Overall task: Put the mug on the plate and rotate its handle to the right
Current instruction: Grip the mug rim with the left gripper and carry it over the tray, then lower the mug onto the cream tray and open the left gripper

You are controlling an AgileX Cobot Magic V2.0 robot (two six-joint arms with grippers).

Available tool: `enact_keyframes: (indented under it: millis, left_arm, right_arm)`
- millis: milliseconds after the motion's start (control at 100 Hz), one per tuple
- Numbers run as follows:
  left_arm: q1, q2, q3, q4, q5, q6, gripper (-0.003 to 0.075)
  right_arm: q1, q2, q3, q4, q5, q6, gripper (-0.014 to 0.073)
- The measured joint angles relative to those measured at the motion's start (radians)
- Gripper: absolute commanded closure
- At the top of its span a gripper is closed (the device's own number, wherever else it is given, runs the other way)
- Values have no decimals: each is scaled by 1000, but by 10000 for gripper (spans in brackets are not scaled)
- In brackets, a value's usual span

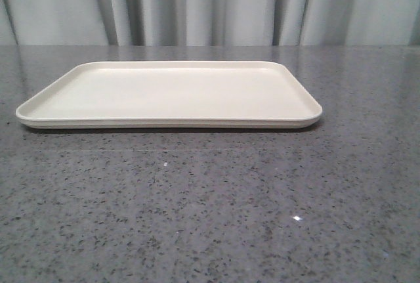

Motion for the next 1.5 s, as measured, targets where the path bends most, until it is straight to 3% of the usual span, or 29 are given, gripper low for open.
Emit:
enact_keyframes:
  millis: [290, 740, 1160, 1500]
  left_arm:
    - [-28, 84, -160, -131, -16, 50, 730]
    - [-294, 366, -445, -144, -13, 53, 731]
    - [-450, 584, -473, -145, -66, 53, 731]
    - [-461, 653, -473, -162, -118, 53, 731]
  right_arm:
    - [0, 0, 0, 0, -2, 0, 29]
    - [0, 0, 0, 0, -2, 0, 29]
    - [0, 0, 0, 0, -4, 0, 29]
    - [0, 0, 0, 0, -4, 0, 29]
